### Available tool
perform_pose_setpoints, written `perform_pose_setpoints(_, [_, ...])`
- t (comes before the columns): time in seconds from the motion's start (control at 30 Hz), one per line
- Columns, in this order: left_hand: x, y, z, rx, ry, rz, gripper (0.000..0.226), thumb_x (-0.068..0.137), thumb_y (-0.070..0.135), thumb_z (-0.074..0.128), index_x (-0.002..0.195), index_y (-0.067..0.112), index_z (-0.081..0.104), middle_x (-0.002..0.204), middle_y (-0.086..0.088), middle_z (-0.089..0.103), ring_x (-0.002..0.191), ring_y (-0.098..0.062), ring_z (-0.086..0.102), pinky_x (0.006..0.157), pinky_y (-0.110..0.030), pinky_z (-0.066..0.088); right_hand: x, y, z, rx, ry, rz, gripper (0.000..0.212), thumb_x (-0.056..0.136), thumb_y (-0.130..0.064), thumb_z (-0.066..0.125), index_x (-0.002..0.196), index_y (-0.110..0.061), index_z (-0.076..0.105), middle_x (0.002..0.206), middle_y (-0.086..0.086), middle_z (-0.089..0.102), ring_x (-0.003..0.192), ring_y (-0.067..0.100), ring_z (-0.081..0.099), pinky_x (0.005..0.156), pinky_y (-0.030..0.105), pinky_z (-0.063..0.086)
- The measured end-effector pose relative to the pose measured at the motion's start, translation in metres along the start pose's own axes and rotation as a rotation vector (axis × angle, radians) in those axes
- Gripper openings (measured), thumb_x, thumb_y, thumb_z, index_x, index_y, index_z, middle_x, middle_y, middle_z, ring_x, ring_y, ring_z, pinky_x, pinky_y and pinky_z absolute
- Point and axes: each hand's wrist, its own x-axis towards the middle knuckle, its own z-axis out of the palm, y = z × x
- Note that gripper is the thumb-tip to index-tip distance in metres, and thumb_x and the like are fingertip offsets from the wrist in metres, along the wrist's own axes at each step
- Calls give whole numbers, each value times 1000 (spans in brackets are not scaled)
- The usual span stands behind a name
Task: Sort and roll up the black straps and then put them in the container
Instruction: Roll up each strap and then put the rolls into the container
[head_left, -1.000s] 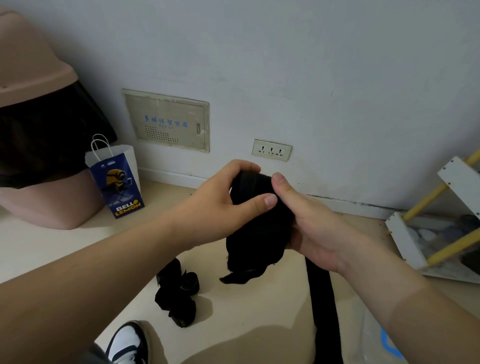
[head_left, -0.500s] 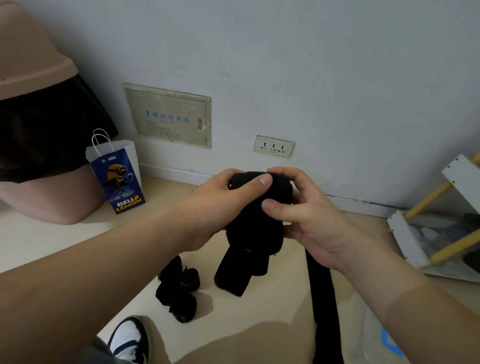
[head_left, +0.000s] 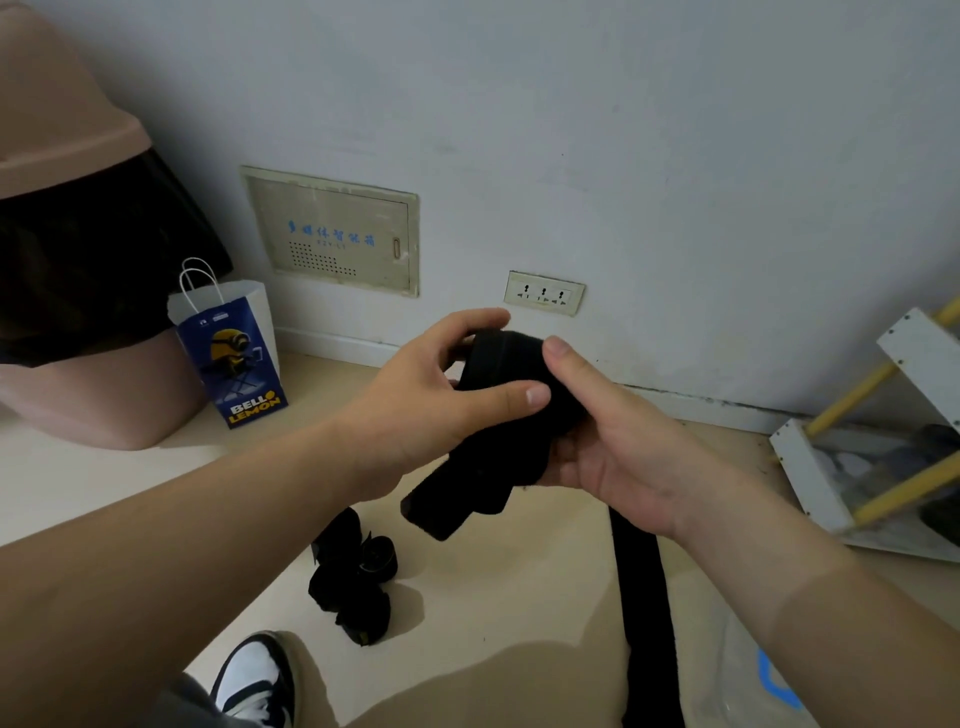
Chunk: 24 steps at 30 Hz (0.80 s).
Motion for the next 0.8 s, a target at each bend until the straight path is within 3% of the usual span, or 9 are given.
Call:
perform_pose_setpoints(0.17, [7, -8, 2, -8, 65, -208, 67, 68, 38, 99, 121, 17, 64, 110, -10, 79, 91, -29, 81, 88, -52, 64, 3, -1, 1, 114, 194, -71, 47, 99, -51, 64, 120, -11, 77, 116, 10, 80, 107, 30, 78, 86, 46, 65])
perform_pose_setpoints(0.23, [10, -11, 3, 45, 126, -209, 53, 75, 34, 95, 111, 12, 62, 103, -15, 79, 82, -26, 80, 73, -39, 64, 4, 0, 1, 134, 243, -70, 45, 100, -51, 64, 115, -11, 77, 111, 10, 82, 102, 30, 79, 81, 43, 64])
perform_pose_setpoints(0.3, [12, -12, 4, 123, 142, -204, 43, 80, 40, 90, 97, 12, 63, 88, -11, 78, 69, -20, 73, 59, -30, 53, 5, 0, 1, 159, 278, -64, 46, 101, -53, 62, 114, -12, 77, 108, 10, 82, 100, 32, 80, 81, 45, 64])
perform_pose_setpoints(0.43, [11, -16, 5, 192, 21, -247, 40, 88, 53, 78, 71, 21, 60, 68, 4, 67, 57, -11, 60, 53, -20, 42, 7, -1, -1, 174, 308, -49, 47, 101, -57, 60, 116, -16, 77, 106, 7, 83, 96, 31, 81, 80, 46, 65])
perform_pose_setpoints(0.57, [11, -15, 6, 177, -65, -272, 44, 95, 56, 69, 96, 13, 77, 89, -2, 81, 83, -17, 77, 76, -30, 57, 10, 2, -2, 200, 333, -27, 51, 101, -60, 59, 118, -15, 77, 110, 9, 82, 97, 31, 81, 82, 47, 65])
perform_pose_setpoints(0.67, [9, -14, 12, 149, -64, -308, 43, 102, 51, 61, 100, 12, 78, 89, -4, 82, 85, -18, 78, 76, -29, 59, 11, 1, -3, 214, 331, -46, 51, 102, -58, 58, 120, -13, 75, 112, 11, 81, 99, 32, 80, 85, 48, 64])
perform_pose_setpoints(0.73, [9, -14, 14, 140, -29, -299, 44, 99, 53, 66, 99, 10, 78, 87, -6, 81, 82, -19, 78, 74, -31, 60, 12, 1, -4, 200, 321, -57, 51, 102, -55, 59, 122, -11, 73, 112, 11, 81, 101, 31, 80, 84, 46, 64])
perform_pose_setpoints(0.8, [9, -15, 14, 136, 6, -280, 62, 83, 60, 78, 102, 1, 73, 92, -16, 80, 90, -36, 77, 86, -46, 64, 12, 2, -5, 211, 320, -70, 51, 102, -51, 62, 125, -7, 71, 112, 12, 81, 101, 32, 80, 84, 44, 63])
